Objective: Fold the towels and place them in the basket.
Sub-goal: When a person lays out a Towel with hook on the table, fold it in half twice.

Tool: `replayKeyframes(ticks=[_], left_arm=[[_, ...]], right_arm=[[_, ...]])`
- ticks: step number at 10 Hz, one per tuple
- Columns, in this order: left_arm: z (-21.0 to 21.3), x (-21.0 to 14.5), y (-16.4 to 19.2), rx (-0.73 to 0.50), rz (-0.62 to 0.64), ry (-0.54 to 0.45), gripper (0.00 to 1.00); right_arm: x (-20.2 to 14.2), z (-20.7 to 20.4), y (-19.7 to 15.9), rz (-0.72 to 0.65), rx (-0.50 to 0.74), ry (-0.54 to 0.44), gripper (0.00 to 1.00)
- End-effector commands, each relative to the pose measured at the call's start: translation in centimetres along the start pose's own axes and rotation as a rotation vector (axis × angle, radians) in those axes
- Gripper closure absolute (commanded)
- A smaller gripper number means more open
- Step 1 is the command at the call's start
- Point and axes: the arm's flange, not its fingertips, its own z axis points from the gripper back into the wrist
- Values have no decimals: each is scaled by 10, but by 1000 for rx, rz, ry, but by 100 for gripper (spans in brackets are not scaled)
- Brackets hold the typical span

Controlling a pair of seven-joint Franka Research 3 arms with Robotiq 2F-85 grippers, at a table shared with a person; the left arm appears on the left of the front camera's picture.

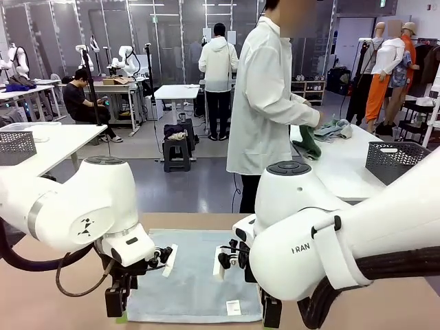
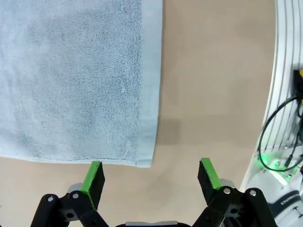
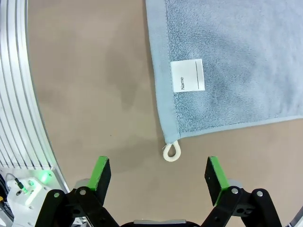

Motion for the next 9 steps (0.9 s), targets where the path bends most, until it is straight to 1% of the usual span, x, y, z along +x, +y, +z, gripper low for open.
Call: replayKeyframes(ticks=[1, 2, 3, 9], left_arm=[[-3, -4, -2, 31, 12, 5, 0], [0, 0, 0, 0, 0, 0, 0], [0, 0, 0, 0, 0, 0, 0], [0, 0, 0, 0, 0, 0, 0]], right_arm=[[-2, -2, -5, 18, -8, -9, 0], [-2, 0, -7, -13, -16, 9, 0], [0, 0, 0, 0, 0, 0, 0], [0, 0, 0, 0, 0, 0, 0]])
